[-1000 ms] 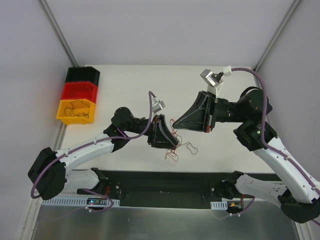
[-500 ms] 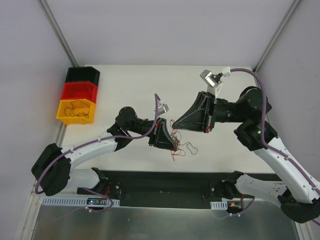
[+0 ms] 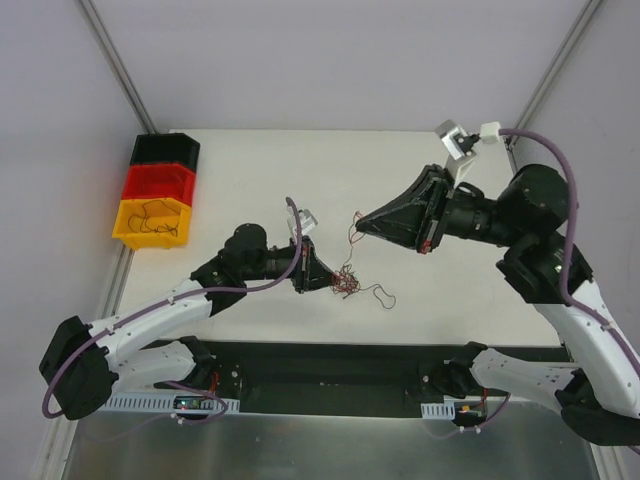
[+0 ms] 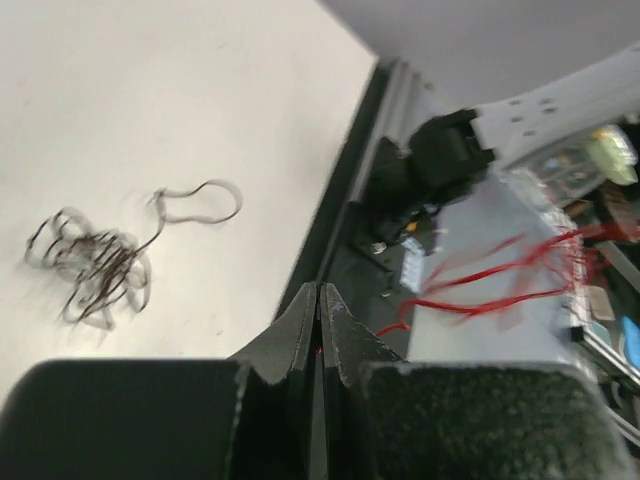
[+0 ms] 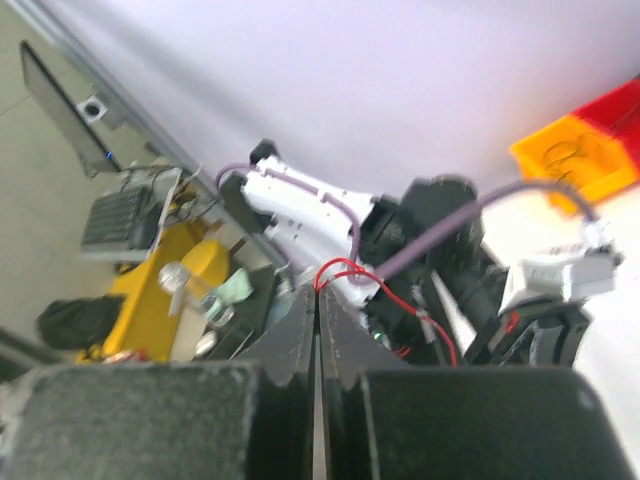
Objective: Untangle the cables
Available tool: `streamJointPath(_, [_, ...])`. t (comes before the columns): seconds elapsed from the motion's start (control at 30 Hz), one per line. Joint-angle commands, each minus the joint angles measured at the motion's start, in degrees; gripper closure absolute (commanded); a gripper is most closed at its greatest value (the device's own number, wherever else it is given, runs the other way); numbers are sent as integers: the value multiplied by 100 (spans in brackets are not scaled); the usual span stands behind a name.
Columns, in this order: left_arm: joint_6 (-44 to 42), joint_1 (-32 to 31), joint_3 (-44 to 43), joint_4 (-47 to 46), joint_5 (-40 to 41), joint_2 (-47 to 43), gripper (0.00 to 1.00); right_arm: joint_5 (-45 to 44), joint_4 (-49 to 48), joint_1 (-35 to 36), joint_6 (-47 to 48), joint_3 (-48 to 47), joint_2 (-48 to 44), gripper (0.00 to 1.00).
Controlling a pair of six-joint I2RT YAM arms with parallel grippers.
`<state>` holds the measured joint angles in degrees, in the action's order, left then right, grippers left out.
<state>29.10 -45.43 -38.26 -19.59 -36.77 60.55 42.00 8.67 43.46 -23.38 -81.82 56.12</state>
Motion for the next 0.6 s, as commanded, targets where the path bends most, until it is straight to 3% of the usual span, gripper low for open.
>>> streamJointPath(0.0, [-449, -54, 626, 685, 1408, -70, 100, -1288, 1003, -13, 1263, -1176, 92, 100])
streamJointPath(0.3, [-204, -27, 1347, 1378, 3096, -96, 100, -2195, 1489, -119, 2118, -2777, 619, 100])
streamJointPath(0.47, [95, 174, 1506, 1932, 3562, -684, 100, -2310, 1559, -189, 2302, -2910, 716, 100])
streamJointPath(0.57, [446, 394, 1558, 2783, 4001, -1394, 100, -2416, 1568, -250, 2302, -2682, 699, 99])
